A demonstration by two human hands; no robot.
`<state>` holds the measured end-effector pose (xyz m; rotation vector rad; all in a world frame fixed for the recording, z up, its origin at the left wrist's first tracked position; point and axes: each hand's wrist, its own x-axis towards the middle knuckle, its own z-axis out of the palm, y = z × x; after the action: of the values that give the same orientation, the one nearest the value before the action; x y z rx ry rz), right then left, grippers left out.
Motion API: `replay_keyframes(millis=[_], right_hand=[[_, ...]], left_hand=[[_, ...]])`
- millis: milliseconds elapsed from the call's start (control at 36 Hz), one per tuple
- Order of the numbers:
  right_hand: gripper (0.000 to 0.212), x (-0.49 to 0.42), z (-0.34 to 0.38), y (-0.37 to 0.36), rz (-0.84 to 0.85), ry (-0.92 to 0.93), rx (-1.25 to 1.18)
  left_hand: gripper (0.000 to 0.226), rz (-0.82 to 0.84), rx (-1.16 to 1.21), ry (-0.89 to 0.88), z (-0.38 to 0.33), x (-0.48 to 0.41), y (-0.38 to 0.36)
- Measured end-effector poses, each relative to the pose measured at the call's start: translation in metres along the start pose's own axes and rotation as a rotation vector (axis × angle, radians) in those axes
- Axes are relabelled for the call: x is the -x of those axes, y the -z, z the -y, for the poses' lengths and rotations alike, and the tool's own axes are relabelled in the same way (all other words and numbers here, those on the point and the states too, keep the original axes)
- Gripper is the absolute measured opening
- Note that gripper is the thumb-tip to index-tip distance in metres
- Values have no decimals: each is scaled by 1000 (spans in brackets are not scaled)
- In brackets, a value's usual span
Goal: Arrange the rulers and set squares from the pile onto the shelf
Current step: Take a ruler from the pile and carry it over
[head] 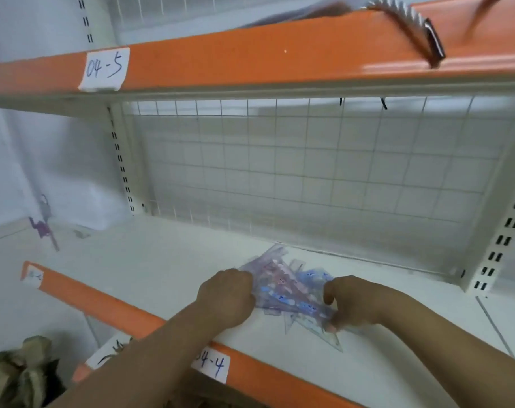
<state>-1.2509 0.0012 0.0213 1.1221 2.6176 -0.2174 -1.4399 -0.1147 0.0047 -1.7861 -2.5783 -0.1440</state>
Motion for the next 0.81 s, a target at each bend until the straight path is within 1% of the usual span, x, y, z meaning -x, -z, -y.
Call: replay_keyframes(millis=[111,194,278,333,361,472,500,556,639,722,806], right_hand=[[56,1,4,2,64,-57,-34],[49,0,7,0,53,-83,-12],[38,-2,8,-4,12,-109,-12],[24,-4,6,-6,-47,-127,-21],[22,-5,6,-6,-82,-138,-31],[30,-3,6,-3,-164,-183,-80],[28,-3,5,-2,-176,-175,-90],[16,-1,3,-2,-207,-163,-127],[34,1,1,-2,-304,-163,-210],[35,-1,-2,-2,-404,-165,-309],[34,0,-3,-1,-442,-154,-389]], left_hand=[[21,37,10,-35,7,-11,1],[20,47,6,-64,11,-16,2],[20,75,12,-77,15,-19,1],[20,88,22,-86,16,-21,1],[20,91,20,-89,17,-21,1],[24,70,14,-114,17,-22,2],[24,65,13,-123,17,-23,2],[24,59,17,-136,18,-23,1],[27,39,41,-154,19,-23,0],[36,21,112,-172,17,-22,2],[40,-49,168,-174,16,-24,3]])
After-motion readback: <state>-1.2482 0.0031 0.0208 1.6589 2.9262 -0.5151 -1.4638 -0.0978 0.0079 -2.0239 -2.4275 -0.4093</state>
